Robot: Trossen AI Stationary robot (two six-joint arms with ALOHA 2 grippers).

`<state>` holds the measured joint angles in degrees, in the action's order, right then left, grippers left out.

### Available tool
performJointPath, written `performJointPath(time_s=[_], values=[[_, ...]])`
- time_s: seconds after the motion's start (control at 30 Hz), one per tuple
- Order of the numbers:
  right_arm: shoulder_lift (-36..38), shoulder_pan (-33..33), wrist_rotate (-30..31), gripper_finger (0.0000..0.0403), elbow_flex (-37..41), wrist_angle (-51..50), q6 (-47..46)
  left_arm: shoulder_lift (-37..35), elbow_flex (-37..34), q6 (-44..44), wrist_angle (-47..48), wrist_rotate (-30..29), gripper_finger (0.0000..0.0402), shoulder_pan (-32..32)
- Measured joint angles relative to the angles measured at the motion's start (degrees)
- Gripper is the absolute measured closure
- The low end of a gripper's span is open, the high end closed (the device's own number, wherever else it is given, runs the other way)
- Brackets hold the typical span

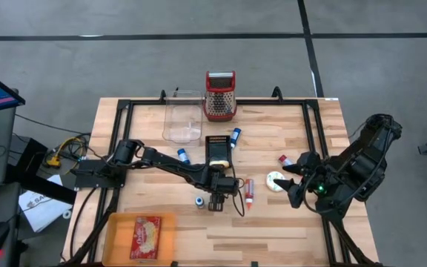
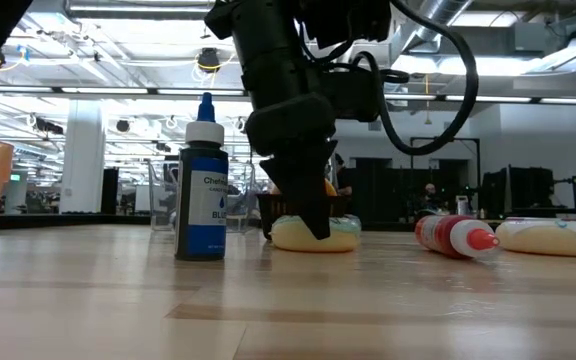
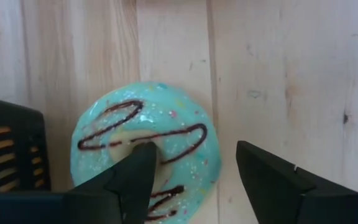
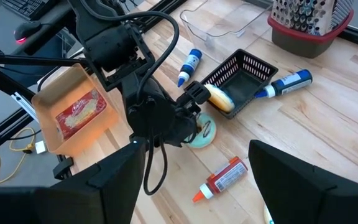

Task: Pick & Place Food Item
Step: Put the green donut into the black bin

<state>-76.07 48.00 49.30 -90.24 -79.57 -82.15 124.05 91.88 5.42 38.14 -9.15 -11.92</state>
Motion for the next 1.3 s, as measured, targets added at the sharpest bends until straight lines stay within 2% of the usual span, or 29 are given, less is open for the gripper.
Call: performJointPath(time_s=[0.47, 0.77, 1.03, 1.3], values=[[0.0, 0.0, 0.1, 0.0127, 0.0, 0.0, 0.0, 0.1, 0.0, 2.6, -0.2, 2.5, 0.0255, 0.9], [0.0, 0.4, 0.1, 0.0127, 0.0, 0.0, -1.1, -0.5, -0.1, 3.1, -1.6, 3.7, 0.0265, 0.8], [0.0, 0.4, 0.2, 0.0127, 0.0, -0.2, -1.5, -7.1, -0.1, 4.8, -2.0, 4.0, 0.0265, 0.8], [0.0, 0.4, 0.4, 0.0127, 0.0, -0.2, -1.5, -17.3, 0.0, 6.2, 0.3, 4.8, 0.0267, 2.2]])
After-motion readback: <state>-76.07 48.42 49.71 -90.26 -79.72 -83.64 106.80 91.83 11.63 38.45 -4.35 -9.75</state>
